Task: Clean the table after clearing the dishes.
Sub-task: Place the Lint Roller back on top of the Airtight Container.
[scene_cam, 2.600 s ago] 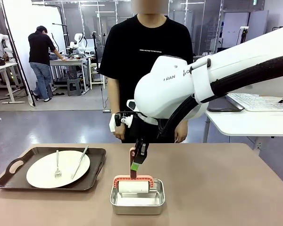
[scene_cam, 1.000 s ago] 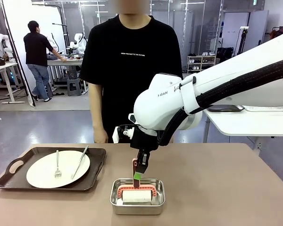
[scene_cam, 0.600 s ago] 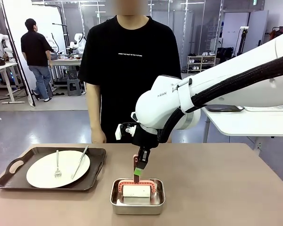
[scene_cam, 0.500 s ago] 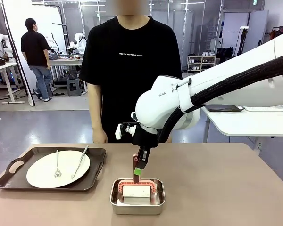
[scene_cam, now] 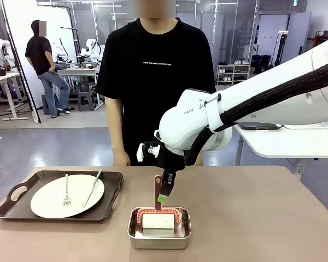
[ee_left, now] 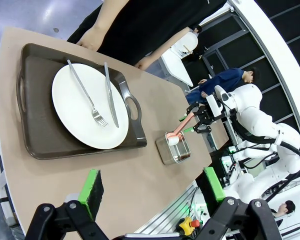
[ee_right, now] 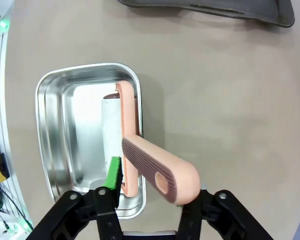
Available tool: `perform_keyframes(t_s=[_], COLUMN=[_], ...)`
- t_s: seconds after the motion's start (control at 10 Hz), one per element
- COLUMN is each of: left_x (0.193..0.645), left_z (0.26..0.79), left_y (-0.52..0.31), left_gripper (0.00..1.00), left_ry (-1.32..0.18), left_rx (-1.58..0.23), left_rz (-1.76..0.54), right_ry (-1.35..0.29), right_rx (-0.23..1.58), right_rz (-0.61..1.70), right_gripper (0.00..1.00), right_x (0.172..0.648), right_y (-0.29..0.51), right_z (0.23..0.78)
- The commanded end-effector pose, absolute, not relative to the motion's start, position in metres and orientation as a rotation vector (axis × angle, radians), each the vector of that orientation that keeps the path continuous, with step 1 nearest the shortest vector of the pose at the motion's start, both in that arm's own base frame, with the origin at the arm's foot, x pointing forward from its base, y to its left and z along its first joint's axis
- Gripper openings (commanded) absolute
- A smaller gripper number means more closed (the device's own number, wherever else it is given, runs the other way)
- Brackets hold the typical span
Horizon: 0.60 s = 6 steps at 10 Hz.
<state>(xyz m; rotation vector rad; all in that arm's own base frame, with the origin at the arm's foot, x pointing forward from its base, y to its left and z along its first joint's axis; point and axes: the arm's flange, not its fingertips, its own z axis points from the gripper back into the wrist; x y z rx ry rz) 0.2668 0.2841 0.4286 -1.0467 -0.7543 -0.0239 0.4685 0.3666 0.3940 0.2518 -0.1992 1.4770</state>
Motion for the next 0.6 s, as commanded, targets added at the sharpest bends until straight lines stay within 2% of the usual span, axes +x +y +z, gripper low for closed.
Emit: perform_keyframes(t_s=[0.0,0.5], left_x=[0.265,0.265], left_z=[0.429,0.429], left_y=[0.285,0.285], left_gripper=[1.0,1.0], left_ry=[-0.762,-0.762], left_rx=[-1.059,-1.059], left_rz=[-0.023,-0.023], right_ry=[-0.214,-0.235], right_rx=[0.23,0.213], right_rz=[1.509,1.502], right_gripper=[0.62,0.94], right_x=[0.468,0.468], right_y=[0.365,0.36], right_z=[0.391,0.402])
